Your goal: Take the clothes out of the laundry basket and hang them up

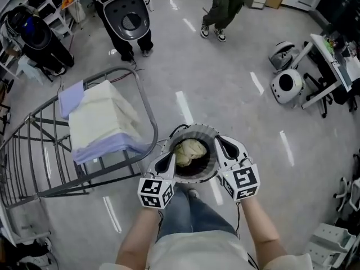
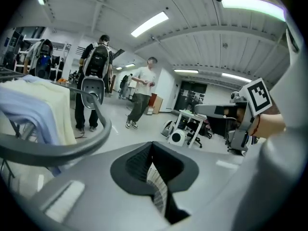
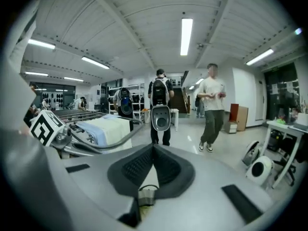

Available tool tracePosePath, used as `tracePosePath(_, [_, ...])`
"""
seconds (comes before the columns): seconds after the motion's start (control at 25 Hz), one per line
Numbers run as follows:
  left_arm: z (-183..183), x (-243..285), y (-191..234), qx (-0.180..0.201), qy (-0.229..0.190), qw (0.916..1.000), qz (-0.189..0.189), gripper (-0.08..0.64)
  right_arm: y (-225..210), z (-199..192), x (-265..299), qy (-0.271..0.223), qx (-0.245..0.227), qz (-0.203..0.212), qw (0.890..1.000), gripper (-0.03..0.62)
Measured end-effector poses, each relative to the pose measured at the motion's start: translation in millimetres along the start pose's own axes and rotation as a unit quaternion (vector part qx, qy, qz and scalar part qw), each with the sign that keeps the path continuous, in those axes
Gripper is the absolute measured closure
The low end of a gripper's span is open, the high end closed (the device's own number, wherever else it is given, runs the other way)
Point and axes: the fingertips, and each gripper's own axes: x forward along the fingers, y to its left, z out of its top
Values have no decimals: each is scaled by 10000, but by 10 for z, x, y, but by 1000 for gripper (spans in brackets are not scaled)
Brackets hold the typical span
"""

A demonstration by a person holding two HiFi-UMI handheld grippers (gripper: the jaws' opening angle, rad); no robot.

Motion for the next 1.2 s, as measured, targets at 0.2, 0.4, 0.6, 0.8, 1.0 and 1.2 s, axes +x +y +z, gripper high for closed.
tracePosePath(0.2, [-711, 593, 166, -22, 599, 9981, -115, 548, -154, -732, 86, 267, 42, -353, 9990, 591])
tracePosePath(0.4, [-1506, 1167, 387, 21, 1115, 9938, -30, 546, -209, -1458, 223, 476, 389, -519, 9968, 591])
tracePosePath(0.6, [-2335, 1781, 497, 5, 1542, 9879, -160, 546, -231, -2056, 371, 594, 572, -616, 9947, 591])
tracePosePath(0.8, [-3131, 2282, 564, -5, 1929, 9811, -151, 523, -294, -2586, 407, 588, 321, -666, 9955, 591])
tracePosePath(1.0, [-3958, 2656, 816, -278, 2363, 9712, 124, 393, -293, -3232, 439, 779, 516, -825, 9922, 591])
tracePosePath(1.2, [-4570, 3011, 1080, 77, 2779, 9601, 305, 337, -317, -3706, 440, 919, 769, -1047, 9873, 591])
